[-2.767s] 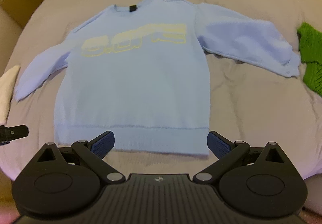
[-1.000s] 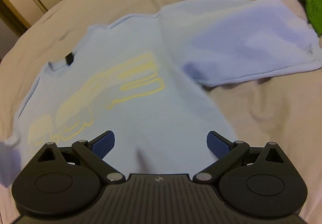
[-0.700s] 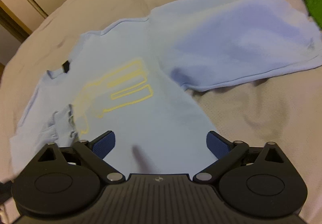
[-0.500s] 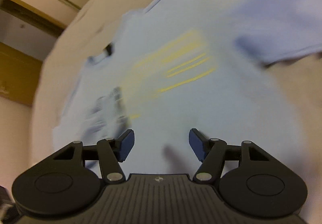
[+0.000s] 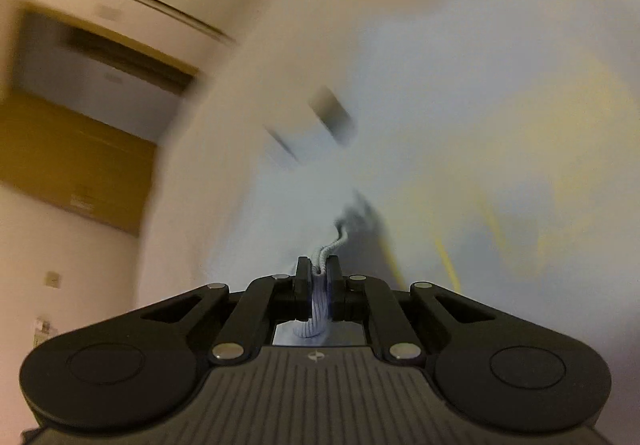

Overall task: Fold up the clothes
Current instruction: 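Grasp a sleeve cuff with the right gripper and fold it across the body, then grasp the other sleeve cuff with the right gripper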

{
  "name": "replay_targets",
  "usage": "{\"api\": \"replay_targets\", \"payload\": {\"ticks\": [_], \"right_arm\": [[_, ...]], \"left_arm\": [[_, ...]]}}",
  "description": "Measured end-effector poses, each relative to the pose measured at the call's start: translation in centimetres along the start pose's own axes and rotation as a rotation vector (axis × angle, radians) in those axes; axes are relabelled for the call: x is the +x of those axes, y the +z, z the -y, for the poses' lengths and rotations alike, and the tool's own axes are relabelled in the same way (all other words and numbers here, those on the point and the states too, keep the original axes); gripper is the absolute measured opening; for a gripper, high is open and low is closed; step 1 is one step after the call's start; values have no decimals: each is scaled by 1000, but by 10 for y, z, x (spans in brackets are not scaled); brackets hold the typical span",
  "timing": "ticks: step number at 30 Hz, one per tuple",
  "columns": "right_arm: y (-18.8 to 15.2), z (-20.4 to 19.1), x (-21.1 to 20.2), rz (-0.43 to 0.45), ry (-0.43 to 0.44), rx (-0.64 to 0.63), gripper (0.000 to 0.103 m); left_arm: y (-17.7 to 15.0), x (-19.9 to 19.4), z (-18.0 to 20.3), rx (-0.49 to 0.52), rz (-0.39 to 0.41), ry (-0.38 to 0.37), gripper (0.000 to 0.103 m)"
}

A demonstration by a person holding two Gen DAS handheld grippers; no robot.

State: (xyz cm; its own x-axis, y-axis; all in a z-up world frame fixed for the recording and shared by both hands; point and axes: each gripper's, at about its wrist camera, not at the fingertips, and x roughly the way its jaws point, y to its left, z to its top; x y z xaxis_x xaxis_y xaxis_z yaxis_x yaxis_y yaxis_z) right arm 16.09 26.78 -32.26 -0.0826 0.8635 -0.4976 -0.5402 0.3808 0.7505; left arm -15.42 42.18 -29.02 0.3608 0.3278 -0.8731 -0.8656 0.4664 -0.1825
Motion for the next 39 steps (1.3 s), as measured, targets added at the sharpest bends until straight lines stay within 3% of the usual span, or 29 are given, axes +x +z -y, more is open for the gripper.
{"api": "replay_targets", "payload": {"ticks": [2, 4, 6, 9, 12, 14, 17, 19, 21, 22, 25, 28, 29, 33, 36, 39], "right_arm": [[14, -12, -35, 146, -23, -105, 7], [24, -5, -54, 196, -132, -157, 7], [25, 20, -52, 128, -249, -127, 7], [22, 54, -43, 50, -356, -70, 7], [22, 46, -47, 86, -320, -95, 7], [18, 25, -49, 116, -303, -189, 7], [14, 30, -34, 36, -427, -208, 8], [12, 44, -27, -47, -516, -153, 15], [9, 48, -34, -38, -564, -114, 37], [9, 45, -40, -8, -581, -123, 43], [10, 35, -53, 59, -544, -171, 45], [8, 28, -46, 27, -405, -223, 39], [6, 29, -38, 4, -396, -232, 35], [0, 55, -13, -116, -460, -150, 35], [4, 65, -42, -78, -415, -46, 39], [6, 81, -90, -5, -424, 33, 44]], "left_arm": [[0, 3, 8, 31, 0, -5, 43], [0, 7, 16, 61, -6, -12, 42], [-1, 13, 24, 81, -15, -18, 41], [-3, 21, 33, 107, -29, -16, 41], [-3, 25, 35, 131, -43, 3, 41], [-4, 26, 35, 134, -56, 15, 41], [-1, 28, 39, 135, -68, 35, 41], [3, 24, 43, 144, -56, 29, 41], [8, 22, 49, 160, -36, 20, 41], [11, 22, 53, 176, -23, 15, 41], [19, 27, 67, 250, 34, 41, 38], [34, 42, 78, 292, 94, 61, 35], [39, 51, 79, 301, 97, 75, 35], [48, 100, 76, 290, -35, 130, 36], [46, 82, 84, 289, -22, 119, 35], [35, 59, 97, 260, -36, 61, 38]]}}
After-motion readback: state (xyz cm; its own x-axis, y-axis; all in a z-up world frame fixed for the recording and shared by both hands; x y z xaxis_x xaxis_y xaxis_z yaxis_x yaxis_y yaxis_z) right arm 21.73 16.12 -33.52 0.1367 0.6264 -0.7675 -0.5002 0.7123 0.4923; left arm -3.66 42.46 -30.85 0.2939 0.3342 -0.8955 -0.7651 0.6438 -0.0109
